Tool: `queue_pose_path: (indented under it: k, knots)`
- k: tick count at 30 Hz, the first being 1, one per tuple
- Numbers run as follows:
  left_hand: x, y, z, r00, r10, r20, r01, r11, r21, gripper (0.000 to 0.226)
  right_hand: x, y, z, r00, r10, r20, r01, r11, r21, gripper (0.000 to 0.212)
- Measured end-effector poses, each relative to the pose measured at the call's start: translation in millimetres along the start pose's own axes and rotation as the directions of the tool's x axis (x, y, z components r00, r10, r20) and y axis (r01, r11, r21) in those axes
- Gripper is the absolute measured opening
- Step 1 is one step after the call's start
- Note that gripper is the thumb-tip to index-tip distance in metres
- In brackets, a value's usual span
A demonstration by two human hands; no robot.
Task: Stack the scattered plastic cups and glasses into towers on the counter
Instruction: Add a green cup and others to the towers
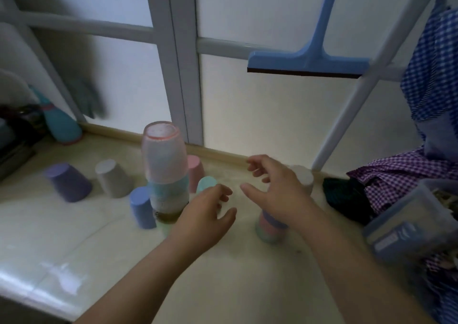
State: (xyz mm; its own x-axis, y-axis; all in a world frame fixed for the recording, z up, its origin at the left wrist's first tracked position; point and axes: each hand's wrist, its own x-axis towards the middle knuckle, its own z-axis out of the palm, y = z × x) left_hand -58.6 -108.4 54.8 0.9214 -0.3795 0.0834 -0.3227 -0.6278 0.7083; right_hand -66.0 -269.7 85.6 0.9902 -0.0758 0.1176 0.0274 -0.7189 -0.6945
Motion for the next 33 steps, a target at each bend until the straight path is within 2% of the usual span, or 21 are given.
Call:
queue_pose_path:
  k: [8,15,20,31,33]
  knots:
    - [-41,-35,-9,0.987,-0.145,-0.067,0.143,0.989,-0.033,0.029,15,24,70,0.976,0.089,0.2,-0.084,0.996,-0.037,0.05]
    - [-64,-62,-38,0.954,-0.202,-0.223,0.205,0.979,-0.01,0.021,47,20,106,0.97,0.095,0.225,-0.084,0.995,-0.06,0.056]
    - [-59,-80,-70,0.923,-0.219,-0.315,0.226,0.974,-0.015,0.019,66,28,120,0.956,0.157,0.247,-0.139,0.986,-0.087,0.076]
    - [-33,-127,-99,0.928,-0.272,-0.257,0.28,0.96,-0.003,0.025,81,37,143,0.935,0.285,0.211,-0.279,0.959,-0.058,0.084]
    - [-30,-133,-103,0.929,-0.278,-0.242,0.287,0.958,0.003,0.024,83,40,150,0.928,0.303,0.216,-0.301,0.953,-0.043,0.074]
